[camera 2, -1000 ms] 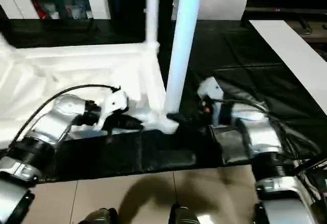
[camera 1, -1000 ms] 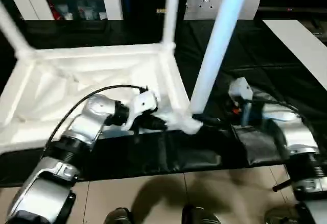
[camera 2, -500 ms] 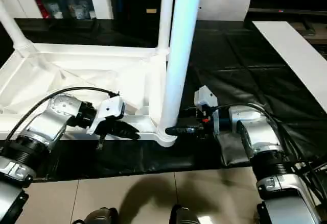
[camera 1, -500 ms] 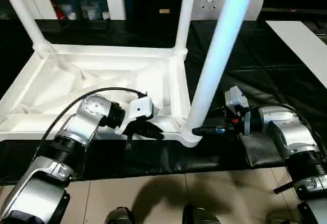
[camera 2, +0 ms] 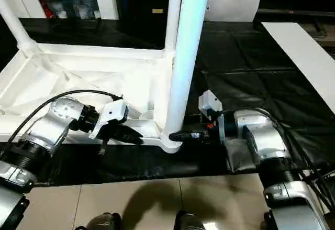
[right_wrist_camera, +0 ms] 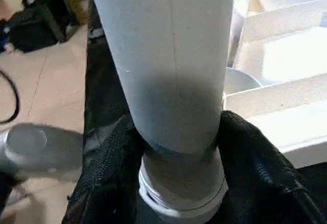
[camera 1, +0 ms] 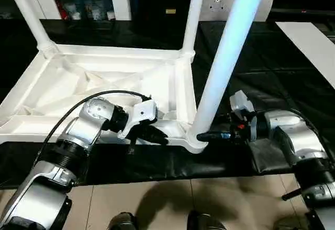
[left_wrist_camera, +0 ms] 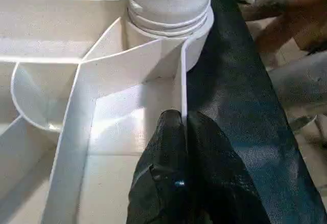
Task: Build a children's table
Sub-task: Rotate leg to tighten
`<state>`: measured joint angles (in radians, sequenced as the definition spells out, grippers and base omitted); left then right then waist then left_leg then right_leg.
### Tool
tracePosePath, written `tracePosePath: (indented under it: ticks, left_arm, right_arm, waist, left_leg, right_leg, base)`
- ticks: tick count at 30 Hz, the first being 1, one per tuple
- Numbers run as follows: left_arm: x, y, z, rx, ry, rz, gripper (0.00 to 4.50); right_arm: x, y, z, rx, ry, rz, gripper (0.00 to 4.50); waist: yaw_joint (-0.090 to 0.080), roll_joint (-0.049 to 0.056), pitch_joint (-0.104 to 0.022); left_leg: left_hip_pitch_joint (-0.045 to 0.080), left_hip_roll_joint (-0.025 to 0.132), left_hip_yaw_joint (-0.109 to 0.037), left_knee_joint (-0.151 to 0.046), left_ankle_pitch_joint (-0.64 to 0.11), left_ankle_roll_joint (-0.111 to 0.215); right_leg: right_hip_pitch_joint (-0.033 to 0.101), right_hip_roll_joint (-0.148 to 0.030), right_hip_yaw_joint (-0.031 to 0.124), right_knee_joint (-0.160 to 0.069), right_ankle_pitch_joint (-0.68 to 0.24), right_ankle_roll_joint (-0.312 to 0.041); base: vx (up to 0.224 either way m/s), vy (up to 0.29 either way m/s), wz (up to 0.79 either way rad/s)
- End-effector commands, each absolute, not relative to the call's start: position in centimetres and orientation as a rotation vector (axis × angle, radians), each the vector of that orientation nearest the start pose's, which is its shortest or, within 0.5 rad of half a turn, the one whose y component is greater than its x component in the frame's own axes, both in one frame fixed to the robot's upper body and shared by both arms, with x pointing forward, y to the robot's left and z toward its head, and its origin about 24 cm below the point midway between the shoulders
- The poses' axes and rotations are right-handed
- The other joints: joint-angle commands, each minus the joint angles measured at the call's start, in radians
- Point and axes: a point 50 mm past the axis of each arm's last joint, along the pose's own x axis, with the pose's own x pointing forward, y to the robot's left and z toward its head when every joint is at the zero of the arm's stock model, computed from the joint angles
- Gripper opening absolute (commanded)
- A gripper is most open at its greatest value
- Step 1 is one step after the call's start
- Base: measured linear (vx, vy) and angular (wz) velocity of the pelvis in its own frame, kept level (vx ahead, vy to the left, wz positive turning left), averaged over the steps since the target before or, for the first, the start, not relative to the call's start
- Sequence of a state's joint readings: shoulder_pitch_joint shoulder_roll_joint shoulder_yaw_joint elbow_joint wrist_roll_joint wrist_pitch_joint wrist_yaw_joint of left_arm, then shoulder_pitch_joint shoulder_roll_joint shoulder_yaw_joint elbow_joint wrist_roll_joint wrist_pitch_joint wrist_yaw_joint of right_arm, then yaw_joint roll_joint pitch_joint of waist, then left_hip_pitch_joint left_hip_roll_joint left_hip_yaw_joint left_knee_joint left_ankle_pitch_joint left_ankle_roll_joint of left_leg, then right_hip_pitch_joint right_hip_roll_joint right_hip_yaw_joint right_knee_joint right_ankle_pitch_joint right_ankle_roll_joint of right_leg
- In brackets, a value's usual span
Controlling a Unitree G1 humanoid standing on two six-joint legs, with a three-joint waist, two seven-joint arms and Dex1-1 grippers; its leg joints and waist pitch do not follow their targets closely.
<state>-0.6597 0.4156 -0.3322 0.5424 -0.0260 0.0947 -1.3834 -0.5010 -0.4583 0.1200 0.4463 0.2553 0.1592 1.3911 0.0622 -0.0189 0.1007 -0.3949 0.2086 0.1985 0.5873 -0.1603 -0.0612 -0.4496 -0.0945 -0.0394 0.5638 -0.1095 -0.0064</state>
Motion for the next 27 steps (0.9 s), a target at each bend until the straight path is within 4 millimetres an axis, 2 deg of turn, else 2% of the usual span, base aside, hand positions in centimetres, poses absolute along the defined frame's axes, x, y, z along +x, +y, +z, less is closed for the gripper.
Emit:
tracePosePath:
  ticks: [1, 2, 3, 4, 5, 6, 7, 8, 10, 11, 12, 14, 16, 17, 18, 19, 20, 21, 22, 23, 24, 26, 27]
  left_arm:
    - [32.7, 11.3, 8.3, 0.402, 0.377, -1.412, 0.00]
    - [33.0, 10.9, 8.5, 0.370, 0.371, -1.371, 0.00]
    - [33.0, 10.9, 8.5, 0.370, 0.371, -1.371, 0.00]
    - [33.5, 10.2, 8.8, 0.361, 0.362, -1.319, 0.00]
    - [33.6, 10.0, 8.8, 0.354, 0.360, -1.298, 0.00]
    - [33.9, 9.5, 9.0, 0.338, 0.355, -1.263, 0.00]
    - [34.1, 9.3, 9.1, 0.329, 0.353, -1.251, 0.00]
    - [34.2, 8.9, 9.3, 0.317, 0.349, -1.228, 0.00]
    - [34.7, 8.2, 9.6, 0.297, 0.339, -1.175, 0.00]
    - [35.1, 7.7, 9.8, 0.279, 0.333, -1.125, 0.00]
    - [35.2, 7.5, 9.9, 0.270, 0.330, -1.099, 0.00]
    - [35.8, 6.8, 10.4, 0.245, 0.316, -1.007, 0.00]
    - [36.1, 6.5, 10.6, 0.239, 0.307, -0.960, 0.00]
    - [36.3, 6.1, 10.8, 0.237, 0.296, -0.912, 0.00]
    - [36.3, 5.8, 10.9, 0.233, 0.292, -0.899, 0.00]
    - [36.2, 5.6, 10.9, 0.230, 0.289, -0.896, 0.00]
    - [36.2, 5.5, 10.9, 0.229, 0.289, -0.896, 0.00]
    - [36.1, 5.3, 11.0, 0.228, 0.288, -0.900, 0.00]
    - [36.0, 5.3, 10.9, 0.231, 0.285, -0.910, 0.00]
    - [35.9, 5.3, 10.9, 0.240, 0.281, -0.922, 0.00]
    - [35.8, 5.3, 10.9, 0.244, 0.279, -0.927, 0.00]
    - [35.7, 5.5, 10.7, 0.265, 0.275, -0.943, 0.00]
    - [35.5, 6.0, 10.4, 0.287, 0.281, -0.957, 0.00]
  right_arm:
    - [30.6, -15.7, 7.4, -0.081, 0.275, 1.299, 1.88]
    - [31.1, -15.2, 7.0, -0.071, 0.284, 1.214, 1.88]
    - [31.1, -15.2, 7.0, -0.071, 0.284, 1.214, 1.88]
    - [31.6, -14.3, 6.5, -0.053, 0.292, 1.103, 1.88]
    - [31.8, -13.9, 6.4, -0.047, 0.292, 1.070, 1.88]
    - [32.1, -13.2, 6.2, -0.035, 0.294, 1.017, 1.88]
    - [32.1, -12.9, 6.2, -0.029, 0.295, 0.997, 1.88]
    - [32.2, -12.4, 6.2, -0.027, 0.292, 0.979, 1.88]
    - [32.5, -11.2, 6.1, -0.019, 0.290, 0.923, 1.88]
    - [32.8, -10.2, 6.2, -0.009, 0.286, 0.875, 1.88]
    - [33.0, -9.8, 6.2, -0.004, 0.285, 0.849, 1.88]
    - [33.8, -8.3, 6.4, 0.012, 0.292, 0.729, 1.87]
    - [34.2, -7.6, 6.5, 0.021, 0.297, 0.658, 1.87]
    - [34.7, -6.5, 6.9, 0.069, 0.272, 0.603, 1.87]
    - [34.8, -6.0, 7.1, 0.102, 0.255, 0.592, 2.22]
    - [34.8, -5.6, 7.3, 0.124, 0.236, 0.581, 2.57]
    - [34.8, -5.5, 7.4, 0.131, 0.230, 0.575, 2.57]
    - [34.8, -5.2, 7.6, 0.135, 0.216, 0.574, 2.60]
    - [34.8, -4.9, 7.7, 0.121, 0.197, 0.582, 2.67]
    - [34.7, -5.0, 7.8, 0.100, 0.188, 0.585, 2.80]
    - [34.7, -5.0, 7.8, 0.090, 0.185, 0.586, 2.92]
    - [34.7, -5.4, 7.7, 0.063, 0.169, 0.590, 3.06]
    - [34.7, -6.4, 7.7, 0.017, 0.142, 0.606, 3.15]
  waist:
    - [-0.009, -0.003, -0.073]
    - [-0.013, -0.005, -0.072]
    - [-0.016, -0.006, -0.070]
    - [-0.019, -0.006, -0.069]
    - [-0.028, -0.008, -0.066]
    - [-0.039, -0.010, -0.065]
    - [-0.042, -0.008, -0.064]
    - [-0.047, -0.007, -0.064]
    - [-0.056, -0.005, -0.062]
    - [-0.063, -0.007, -0.061]
    - [-0.065, -0.004, -0.061]
    - [-0.075, 0.000, -0.061]
    - [-0.081, 0.008, -0.065]
    - [-0.085, 0.013, -0.067]
    - [-0.089, 0.014, -0.067]
    - [-0.090, 0.004, -0.064]
    - [-0.086, 0.004, -0.065]
    - [-0.085, 0.004, -0.066]
    - [-0.084, 0.004, -0.068]
    - [-0.082, -0.001, -0.070]
    - [-0.080, 0.000, -0.071]
    - [-0.075, 0.000, -0.075]
    - [-0.075, -0.001, -0.075]
  left_leg:
    - [0.024, 0.016, -0.001, -0.076, -0.295, 0.044]
    - [0.027, 0.013, -0.003, -0.076, -0.316, 0.031]
    - [0.026, 0.010, -0.004, -0.076, -0.326, 0.025]
    - [0.027, 0.006, -0.010, -0.077, -0.350, 0.018]
    - [0.025, 0.003, -0.012, -0.078, -0.355, 0.009]
    - [0.018, 0.001, -0.016, -0.079, -0.358, 0.002]
    - [0.019, -0.001, -0.019, -0.080, -0.365, -0.002]
    - [0.025, -0.002, -0.021, -0.077, -0.385, 0.001]
    - [0.030, -0.003, -0.021, -0.076, -0.406, 0.008]
    - [0.028, -0.006, -0.021, -0.075, -0.419, 0.011]
    - [0.028, -0.005, -0.022, -0.076, -0.419, 0.007]
    - [0.031, -0.006, -0.027, -0.077, -0.441, 0.000]
    - [0.026, -0.001, -0.034, -0.084, -0.436, 0.000]
    - [0.024, 0.004, -0.038, -0.089, -0.441, 0.000]
    - [0.023, 0.005, -0.038, -0.091, -0.445, 0.000]
    - [0.020, 0.003, -0.037, -0.092, -0.455, 0.003]
    - [0.029, 0.002, -0.032, -0.087, -0.458, 0.009]
    - [0.028, 0.002, -0.032, -0.088, -0.451, 0.011]
    - [0.024, 0.003, -0.030, -0.090, -0.428, 0.015]
    - [0.021, 0.004, -0.026, -0.091, -0.402, 0.020]
    - [0.021, 0.003, -0.025, -0.090, -0.388, 0.023]
    - [0.018, 0.004, -0.019, -0.086, -0.328, 0.036]
    - [0.017, 0.004, -0.017, -0.084, -0.316, 0.040]
  right_leg:
    - [0.054, -0.024, 0.019, -0.054, -0.406, -0.194]
    - [0.051, -0.025, 0.017, -0.060, -0.449, -0.182]
    - [0.051, -0.025, 0.016, -0.063, -0.478, -0.172]
    - [0.051, -0.029, 0.011, -0.073, -0.552, -0.140]
    - [0.048, -0.027, 0.010, -0.079, -0.596, -0.114]
    - [0.052, -0.027, 0.006, -0.081, -0.627, -0.093]
    - [0.051, -0.027, 0.002, -0.085, -0.651, -0.081]
    - [0.046, -0.027, -0.002, -0.095, -0.683, -0.064]
    - [0.040, -0.025, -0.004, -0.103, -0.686, -0.063]
    - [0.039, -0.022, -0.009, -0.107, -0.701, -0.056]
    - [0.039, -0.022, -0.010, -0.105, -0.701, -0.055]
    - [0.040, -0.023, -0.021, -0.114, -0.718, -0.045]
    - [0.050, -0.026, -0.026, -0.112, -0.657, -0.063]
    - [0.053, -0.027, -0.028, -0.109, -0.591, -0.085]
    - [0.054, -0.026, -0.028, -0.106, -0.561, -0.098]
    - [0.055, -0.025, -0.031, -0.106, -0.545, -0.105]
    - [0.048, -0.028, -0.026, -0.108, -0.538, -0.110]
    - [0.048, -0.029, -0.023, -0.105, -0.523, -0.116]
    - [0.052, -0.029, -0.019, -0.098, -0.483, -0.130]
    - [0.055, -0.028, -0.014, -0.092, -0.441, -0.143]
    - [0.056, -0.029, -0.013, -0.090, -0.424, -0.149]
    - [0.058, -0.031, -0.006, -0.079, -0.352, -0.172]
    - [0.059, -0.030, -0.005, -0.077, -0.337, -0.178]
  base:
    - [0.000, 0.000, 0.00]
    - [0.000, 0.000, 0.00]
    - [0.000, 0.000, 0.00]
    - [0.000, 0.000, 0.00]
    - [0.000, 0.000, 0.00]
    - [0.000, 0.000, 0.00]
    - [0.000, 0.000, 0.00]
    - [0.000, 0.000, 0.00]
    - [0.000, 0.000, 0.00]
    - [0.000, 0.000, 0.00]
    - [0.000, 0.000, 0.00]
    - [0.000, 0.000, 0.00]
    - [0.000, 0.000, 0.00]
    - [0.000, 0.000, 0.00]
    - [0.000, 0.000, 0.00]
    - [0.000, 0.000, 0.00]
    - [0.000, 0.000, 0.00]
    - [0.000, 0.000, 0.00]
    - [0.000, 0.000, 0.00]
    - [0.000, 0.000, 0.00]
    - [0.000, 0.000, 0.00]
    - [0.000, 0.000, 0.00]
    - [0.051, -0.017, 0.04]
